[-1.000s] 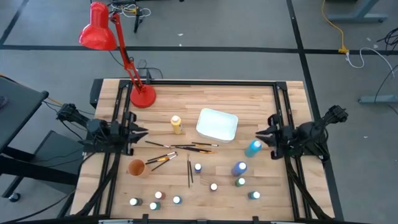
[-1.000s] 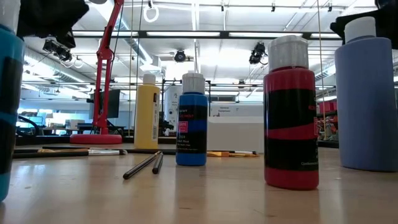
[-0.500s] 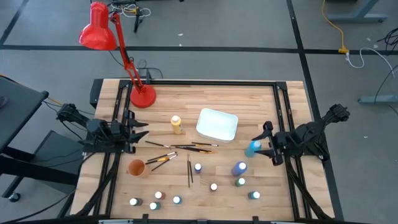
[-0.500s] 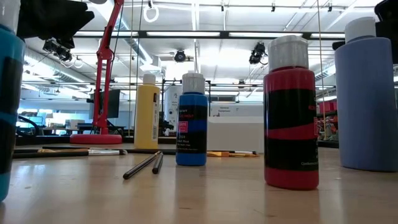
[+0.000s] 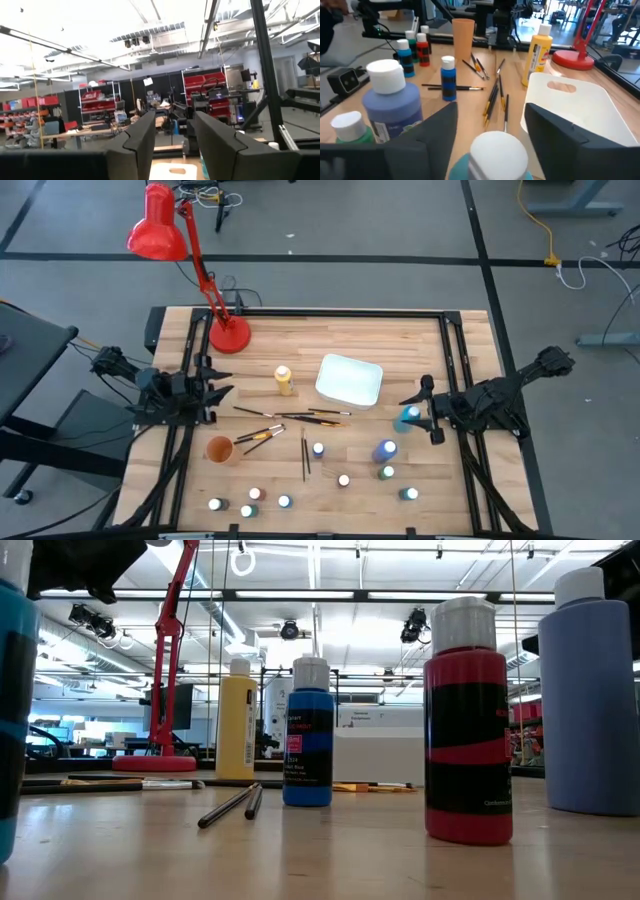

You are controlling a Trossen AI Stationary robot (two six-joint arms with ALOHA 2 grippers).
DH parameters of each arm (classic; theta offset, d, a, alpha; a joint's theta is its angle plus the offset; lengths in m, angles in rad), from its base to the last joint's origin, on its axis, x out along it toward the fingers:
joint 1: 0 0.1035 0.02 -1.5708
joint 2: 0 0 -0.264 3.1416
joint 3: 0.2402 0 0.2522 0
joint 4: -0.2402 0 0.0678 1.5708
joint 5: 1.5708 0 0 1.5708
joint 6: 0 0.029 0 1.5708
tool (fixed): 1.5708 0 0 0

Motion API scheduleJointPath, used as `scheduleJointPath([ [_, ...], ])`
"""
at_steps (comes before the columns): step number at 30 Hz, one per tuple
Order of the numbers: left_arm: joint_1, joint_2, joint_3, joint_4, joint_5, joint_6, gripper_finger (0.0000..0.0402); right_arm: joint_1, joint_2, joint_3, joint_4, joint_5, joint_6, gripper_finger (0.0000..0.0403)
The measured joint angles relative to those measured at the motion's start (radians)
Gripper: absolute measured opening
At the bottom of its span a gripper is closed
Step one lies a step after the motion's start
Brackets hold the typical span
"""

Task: Pick & Place Paint Supplies
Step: Put the large light blue paint bottle into the white bin

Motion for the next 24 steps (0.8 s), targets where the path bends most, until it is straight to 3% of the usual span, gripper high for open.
scheduleJointPath([
  [7, 0.0, 0.0, 0.0, 0.041, 0.0, 0.062, 0.0147, -0.03, 0.0, 0.0, 0.003, -0.004, -0.036, 0.0103],
  [15, 0.0, 0.0, 0.0, 0.094, 0.002, 0.086, 0.0146, -0.091, 0.0, 0.026, 0.244, 0.0, -0.155, 0.0104],
  [20, 0.0, 0.0, 0.0, 0.104, 0.004, 0.086, 0.0146, -0.102, 0.001, 0.051, 0.567, -0.014, -0.272, 0.0104],
  [24, 0.0, 0.0, 0.0, 0.109, 0.004, 0.109, 0.0146, -0.133, 0.038, 0.053, 0.798, 0.084, -0.356, 0.0104],
])
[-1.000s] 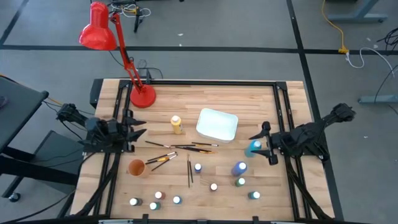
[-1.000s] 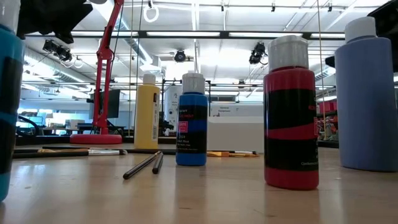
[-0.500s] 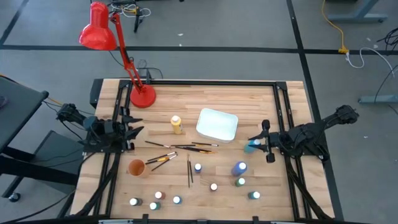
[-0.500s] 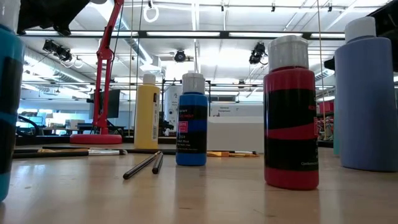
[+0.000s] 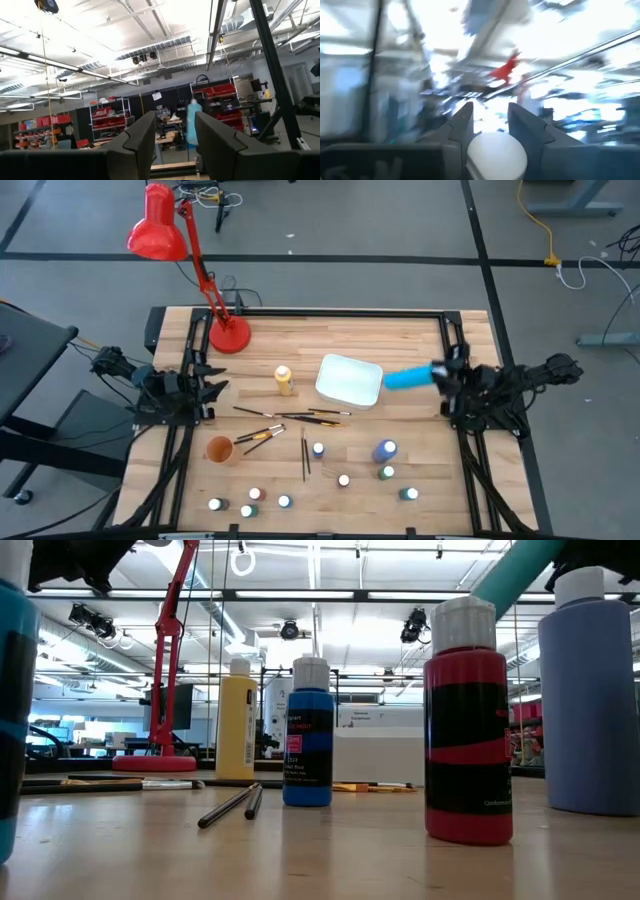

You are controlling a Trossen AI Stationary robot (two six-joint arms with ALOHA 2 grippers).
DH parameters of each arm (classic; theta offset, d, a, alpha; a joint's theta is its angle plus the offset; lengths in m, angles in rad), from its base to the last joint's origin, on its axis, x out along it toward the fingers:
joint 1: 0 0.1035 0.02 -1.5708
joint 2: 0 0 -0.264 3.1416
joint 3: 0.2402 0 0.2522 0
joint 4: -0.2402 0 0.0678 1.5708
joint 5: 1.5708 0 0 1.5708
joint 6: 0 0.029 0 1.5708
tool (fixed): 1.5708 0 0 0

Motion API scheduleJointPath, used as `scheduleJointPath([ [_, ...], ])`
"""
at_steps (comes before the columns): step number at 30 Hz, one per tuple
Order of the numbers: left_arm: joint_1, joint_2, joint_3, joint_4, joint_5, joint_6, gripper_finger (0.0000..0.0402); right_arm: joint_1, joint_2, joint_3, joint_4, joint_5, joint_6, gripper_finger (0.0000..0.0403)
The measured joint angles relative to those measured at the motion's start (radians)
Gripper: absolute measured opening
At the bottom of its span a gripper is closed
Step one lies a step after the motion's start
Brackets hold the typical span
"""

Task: Pick & Place Paint Supplies
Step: Put the large light blue paint bottle into the white bin

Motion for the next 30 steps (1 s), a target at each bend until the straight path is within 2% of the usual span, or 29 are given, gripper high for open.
scheduleJointPath([
  [3, 0.0, 0.0, 0.0, 0.03, 0.001, 0.016, 0.0146, -0.042, 0.062, 0.0, 0.015, 0.061, -0.033, 0.0104],
  [7, 0.0, 0.0, 0.0, 0.078, 0.003, 0.026, 0.0146, -0.121, 0.194, -0.002, 0.029, 0.047, 0.012, 0.0104],
  [10, 0.0, 0.0, 0.0, 0.103, 0.004, 0.061, 0.0146, -0.188, 0.305, -0.003, 0.121, 0.045, 0.052, 0.0104],
  [14, 0.0, 0.0, 0.0, 0.121, 0.004, 0.075, 0.0146, -0.27, 0.442, -0.003, 0.202, -0.011, 0.126, 0.0104],
  [21, 0.0, 0.0, 0.0, 0.123, 0.004, 0.07, 0.0146, -0.397, 0.647, -0.003, 0.243, -0.068, 0.254, 0.0104],
  [27, 0.0, 0.0, 0.0, 0.119, 0.003, 0.067, 0.0146, -0.484, 0.749, 0.018, 0.244, -0.088, 0.286, 0.0104],
  [30, 0.0, 0.0, 0.0, 0.119, 0.0, 0.067, 0.0146, -0.516, 0.794, 0.041, 0.209, -0.171, 0.307, 0.0104],
])
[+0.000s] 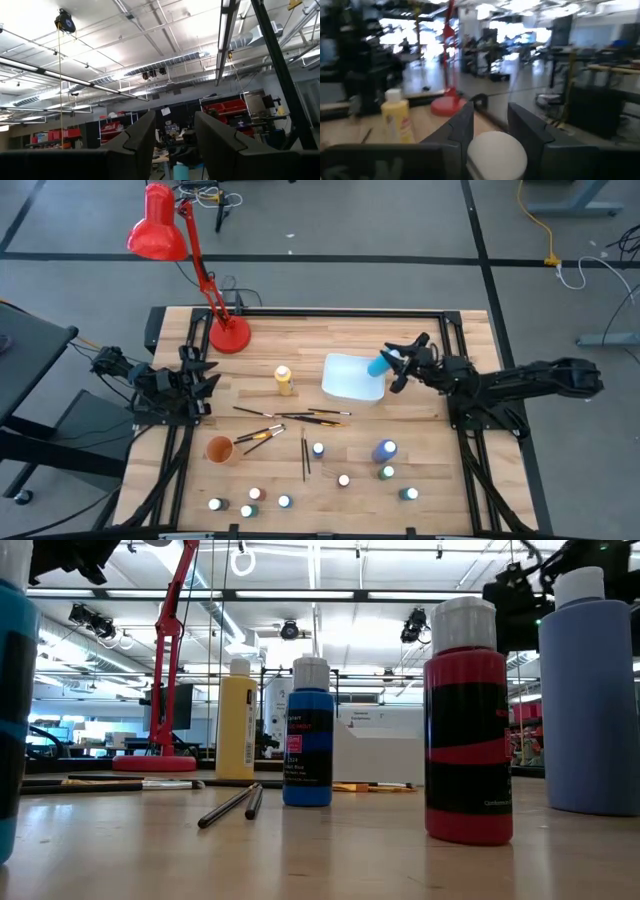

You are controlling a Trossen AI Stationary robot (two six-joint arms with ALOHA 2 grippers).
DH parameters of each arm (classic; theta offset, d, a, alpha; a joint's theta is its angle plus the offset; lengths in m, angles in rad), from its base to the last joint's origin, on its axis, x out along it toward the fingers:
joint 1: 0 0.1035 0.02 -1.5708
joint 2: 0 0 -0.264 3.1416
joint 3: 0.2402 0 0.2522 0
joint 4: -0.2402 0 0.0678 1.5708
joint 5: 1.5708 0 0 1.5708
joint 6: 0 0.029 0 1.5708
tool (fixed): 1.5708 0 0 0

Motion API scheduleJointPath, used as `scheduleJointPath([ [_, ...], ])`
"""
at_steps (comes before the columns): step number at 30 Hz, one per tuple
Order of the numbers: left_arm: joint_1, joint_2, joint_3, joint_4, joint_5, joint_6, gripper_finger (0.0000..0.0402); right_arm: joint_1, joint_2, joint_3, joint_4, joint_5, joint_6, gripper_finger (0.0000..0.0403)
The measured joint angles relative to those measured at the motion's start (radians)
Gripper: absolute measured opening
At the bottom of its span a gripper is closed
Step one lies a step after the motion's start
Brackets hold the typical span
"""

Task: Pick & Place Paint Supplies
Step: Put the large light blue paint bottle into the white bin, then put the large yellow paint bottle into the white bin

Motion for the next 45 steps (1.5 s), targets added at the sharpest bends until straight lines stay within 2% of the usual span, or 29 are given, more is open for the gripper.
scheduleJointPath([
  [2, 0.0, 0.0, 0.0, 0.0, 0.0, 0.0, 0.0146, -0.019, 0.035, 0.021, -0.043, -0.037, 0.022, 0.0104],
  [6, 0.0, 0.0, 0.0, 0.0, 0.0, -0.001, 0.0146, -0.057, 0.111, 0.066, -0.134, -0.03, 0.038, 0.0107],
  [11, 0.0, 0.0, 0.0, -0.001, 0.0, -0.001, 0.0146, -0.084, 0.181, 0.112, -0.13, 0.034, 0.006, 0.0114],
  [18, 0.0, 0.0, 0.0, -0.002, 0.0, -0.002, 0.0146, -0.125, 0.248, 0.133, -0.131, 0.034, 0.012, 0.0105],
  [25, 0.0, 0.0, 0.0, -0.002, 0.0, -0.047, 0.0146, -0.154, 0.304, 0.133, -0.076, 0.039, 0.059, 0.0157],
  [29, 0.0, 0.0, 0.0, -0.002, 0.0, -0.047, 0.0146, -0.157, 0.301, 0.133, -0.051, 0.059, 0.014, 0.0165],
  [35, 0.0, 0.001, 0.0, -0.015, 0.0, -0.081, 0.0146, -0.157, 0.262, 0.133, 0.095, 0.055, -0.061, 0.0167],
  [37, 0.0, 0.014, 0.0, -0.02, 0.001, -0.087, 0.0146, -0.157, 0.245, 0.133, 0.128, 0.006, -0.068, 0.0168],
  [40, 0.005, 0.054, 0.0, -0.008, 0.001, -0.088, 0.0146, -0.157, 0.229, 0.142, 0.163, -0.122, -0.067, 0.0168],
  [45, 0.042, 0.172, 0.034, 0.004, 0.0, -0.149, 0.0146, -0.157, 0.224, 0.224, 0.151, -0.268, -0.064, 0.0169],
])
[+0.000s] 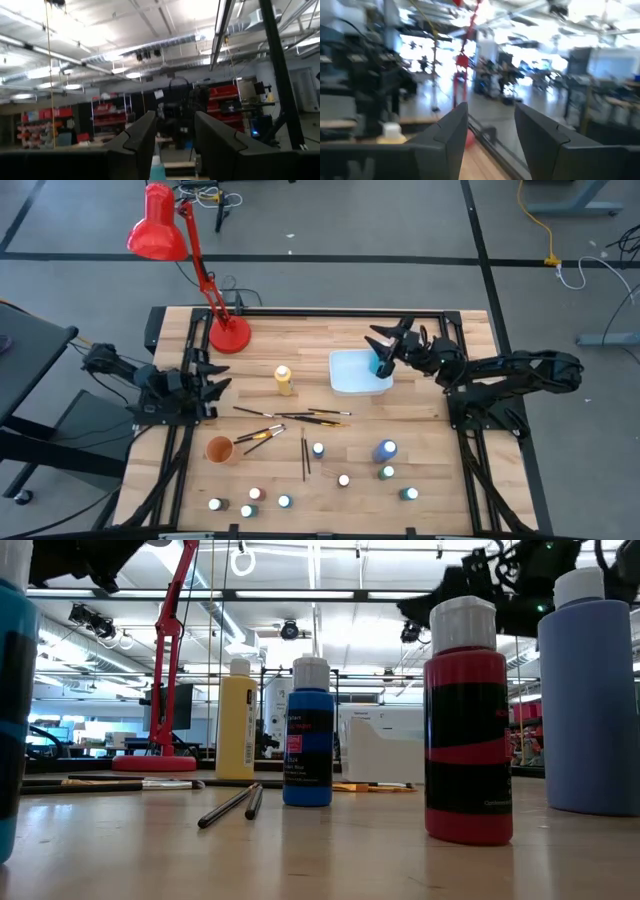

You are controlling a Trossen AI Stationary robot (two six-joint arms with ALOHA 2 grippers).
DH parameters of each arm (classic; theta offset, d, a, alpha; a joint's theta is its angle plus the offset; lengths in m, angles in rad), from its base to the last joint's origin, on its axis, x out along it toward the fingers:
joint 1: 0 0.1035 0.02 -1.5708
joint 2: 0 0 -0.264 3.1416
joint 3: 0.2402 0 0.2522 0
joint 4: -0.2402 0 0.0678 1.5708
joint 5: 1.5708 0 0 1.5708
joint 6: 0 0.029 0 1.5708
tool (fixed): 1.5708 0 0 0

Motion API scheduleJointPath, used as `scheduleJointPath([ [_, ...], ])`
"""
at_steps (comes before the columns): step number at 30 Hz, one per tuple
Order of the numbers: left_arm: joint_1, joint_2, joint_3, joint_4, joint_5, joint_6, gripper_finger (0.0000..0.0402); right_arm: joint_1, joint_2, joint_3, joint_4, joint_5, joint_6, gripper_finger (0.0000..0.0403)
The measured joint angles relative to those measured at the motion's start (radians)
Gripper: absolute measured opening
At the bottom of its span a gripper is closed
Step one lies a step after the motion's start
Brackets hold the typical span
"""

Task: Pick & Place Paint Supplies
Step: Put the large yellow paint bottle into the white bin

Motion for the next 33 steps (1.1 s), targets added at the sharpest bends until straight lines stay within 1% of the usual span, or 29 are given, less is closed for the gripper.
scheduleJointPath([
  [4, 0.046, 0.152, 0.063, 0.002, -0.004, -0.091, 0.0146, 0.0, 0.0, 0.094, -0.11, -0.101, 0.056, 0.0169],
  [8, 0.091, 0.337, 0.15, -0.007, -0.062, -0.195, 0.0146, 0.001, 0.0, 0.167, -0.294, -0.198, 0.097, 0.0169],
  [10, 0.114, 0.422, 0.201, -0.052, -0.079, -0.247, 0.0146, 0.001, 0.001, 0.189, -0.356, -0.215, 0.097, 0.0169],
  [12, 0.142, 0.505, 0.258, -0.124, -0.077, -0.316, 0.0146, 0.001, 0.001, 0.197, -0.374, -0.217, 0.097, 0.0169],
  [14, 0.17, 0.58, 0.321, -0.23, -0.058, -0.397, 0.0146, 0.001, 0.001, 0.197, -0.368, -0.218, 0.097, 0.0169],
  [17, 0.22, 0.684, 0.429, -0.38, 0.001, -0.48, 0.0146, 0.001, 0.001, 0.197, -0.355, -0.22, 0.097, 0.0169],
  [19, 0.258, 0.751, 0.498, -0.453, 0.055, -0.501, 0.0146, 0.001, 0.001, 0.197, -0.356, -0.22, 0.097, 0.0169],
  [21, 0.298, 0.807, 0.56, -0.514, 0.133, -0.504, 0.0146, 0.001, 0.001, 0.197, -0.356, -0.22, 0.097, 0.0169],
  [24, 0.357, 0.874, 0.63, -0.558, 0.256, -0.503, 0.0146, 0.001, 0.001, 0.197, -0.356, -0.22, 0.097, 0.0169],
  [27, 0.411, 0.904, 0.662, -0.562, 0.338, -0.448, 0.0146, 0.001, 0.001, 0.197, -0.358, -0.22, 0.097, 0.0169],
  [30, 0.47, 0.888, 0.673, -0.559, 0.35, -0.409, 0.0146, 0.001, 0.001, 0.197, -0.368, -0.22, 0.097, 0.0169],
  [33, 0.538, 0.851, 0.673, -0.601, 0.368, -0.364, 0.0146, 0.001, 0.001, 0.197, -0.367, -0.22, 0.097, 0.0169],
])
